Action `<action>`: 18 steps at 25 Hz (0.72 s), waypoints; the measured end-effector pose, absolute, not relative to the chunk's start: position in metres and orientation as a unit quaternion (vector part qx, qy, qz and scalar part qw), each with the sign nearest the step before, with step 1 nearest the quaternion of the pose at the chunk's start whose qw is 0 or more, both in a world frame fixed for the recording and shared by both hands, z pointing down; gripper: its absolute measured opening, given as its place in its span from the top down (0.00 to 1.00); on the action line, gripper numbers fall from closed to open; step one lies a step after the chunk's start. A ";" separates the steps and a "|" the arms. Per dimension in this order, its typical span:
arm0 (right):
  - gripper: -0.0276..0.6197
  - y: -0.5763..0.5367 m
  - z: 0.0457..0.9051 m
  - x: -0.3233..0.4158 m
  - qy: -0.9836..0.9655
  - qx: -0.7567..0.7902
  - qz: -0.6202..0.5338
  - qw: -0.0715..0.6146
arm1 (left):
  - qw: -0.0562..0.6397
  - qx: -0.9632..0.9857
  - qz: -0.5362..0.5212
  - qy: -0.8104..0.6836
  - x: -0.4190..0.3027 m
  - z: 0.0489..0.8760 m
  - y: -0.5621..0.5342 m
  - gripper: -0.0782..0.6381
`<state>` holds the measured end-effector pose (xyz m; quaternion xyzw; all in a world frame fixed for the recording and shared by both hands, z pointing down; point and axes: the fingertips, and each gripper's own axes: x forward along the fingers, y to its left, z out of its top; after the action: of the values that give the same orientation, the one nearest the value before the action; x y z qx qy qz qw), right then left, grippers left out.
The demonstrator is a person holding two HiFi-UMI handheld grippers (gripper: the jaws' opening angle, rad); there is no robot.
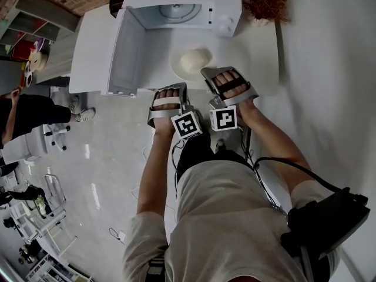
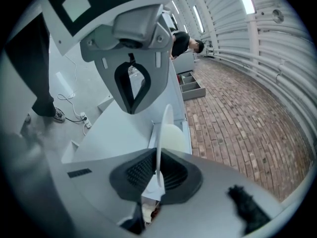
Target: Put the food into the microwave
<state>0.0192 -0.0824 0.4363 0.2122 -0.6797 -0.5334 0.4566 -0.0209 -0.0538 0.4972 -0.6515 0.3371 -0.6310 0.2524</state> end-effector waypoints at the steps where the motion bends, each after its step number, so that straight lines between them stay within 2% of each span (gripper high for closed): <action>1: 0.92 -0.086 0.439 0.017 -0.679 0.210 -0.534 0.457 | 0.259 -0.650 -0.626 0.344 -0.023 0.496 -0.061 0.88; 13: 0.92 -0.137 0.459 -0.018 -0.683 0.222 -0.523 0.459 | 0.251 -0.653 -0.634 0.330 -0.062 0.523 -0.108 0.88; 18: 0.92 -0.158 0.481 -0.030 -0.679 0.200 -0.515 0.483 | 0.256 -0.658 -0.630 0.325 -0.070 0.530 -0.136 0.88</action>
<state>-0.0302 -0.1582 0.4809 0.2001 -0.6794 -0.5146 0.4834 -0.0703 -0.1355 0.5301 -0.6576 0.3250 -0.6296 0.2560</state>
